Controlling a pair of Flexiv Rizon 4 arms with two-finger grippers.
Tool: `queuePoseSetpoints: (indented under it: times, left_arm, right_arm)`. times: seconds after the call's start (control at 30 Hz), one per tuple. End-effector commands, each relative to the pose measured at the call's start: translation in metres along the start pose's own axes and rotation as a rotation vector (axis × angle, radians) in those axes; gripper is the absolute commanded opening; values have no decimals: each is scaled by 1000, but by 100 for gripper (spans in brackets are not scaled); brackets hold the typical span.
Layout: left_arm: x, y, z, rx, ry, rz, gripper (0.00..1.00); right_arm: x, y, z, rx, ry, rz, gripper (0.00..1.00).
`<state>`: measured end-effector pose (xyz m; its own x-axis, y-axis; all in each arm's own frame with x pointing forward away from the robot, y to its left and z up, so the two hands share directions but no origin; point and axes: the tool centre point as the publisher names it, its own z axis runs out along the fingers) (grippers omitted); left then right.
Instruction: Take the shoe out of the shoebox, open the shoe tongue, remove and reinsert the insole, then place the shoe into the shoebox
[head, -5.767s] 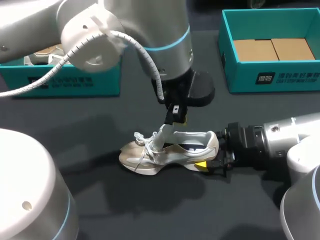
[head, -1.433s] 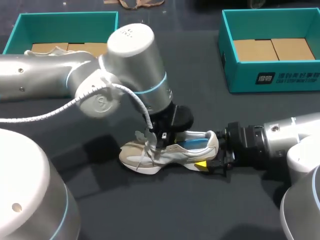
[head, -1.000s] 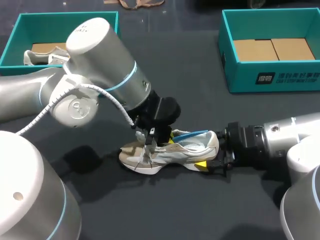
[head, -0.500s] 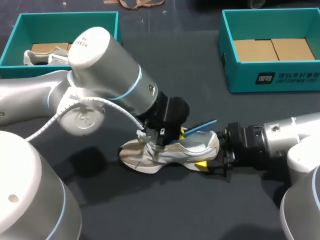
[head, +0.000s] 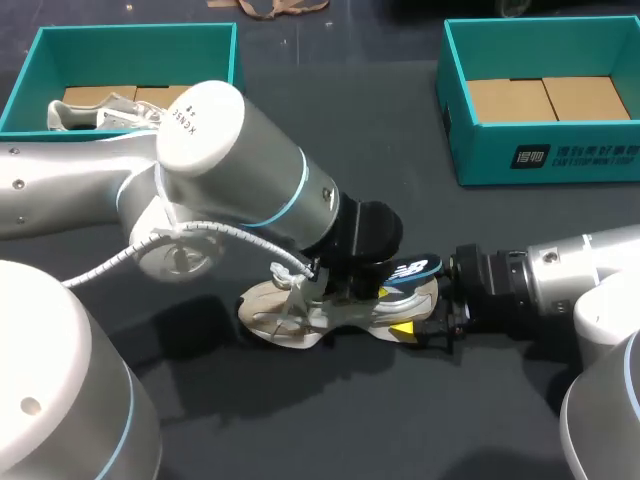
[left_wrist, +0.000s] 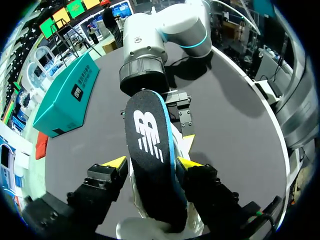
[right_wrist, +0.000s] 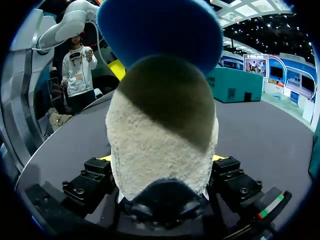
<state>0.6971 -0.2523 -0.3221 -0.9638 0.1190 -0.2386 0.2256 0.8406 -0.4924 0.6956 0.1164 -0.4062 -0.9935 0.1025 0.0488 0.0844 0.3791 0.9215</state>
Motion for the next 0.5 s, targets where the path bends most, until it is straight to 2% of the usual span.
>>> queuePoseSetpoints:
  times: [0.03,0.17,0.23,0.4,0.5]
  left_arm:
    - [4,1,3,11,-48,-10,57]
    - [0,-3,12,9,-65,-17,54]
    - [-1,-5,16,6,-71,-17,49]
    - [0,-9,25,-7,-83,4,50]
    - [-2,-11,32,-24,-95,5,47]
  right_arm:
    - [1,1,1,4,0,0,0]
    - [1,1,1,4,0,0,0]
    - [1,1,1,4,0,0,0]
    - [1,1,1,4,0,0,0]
    - [1,1,1,4,0,0,0]
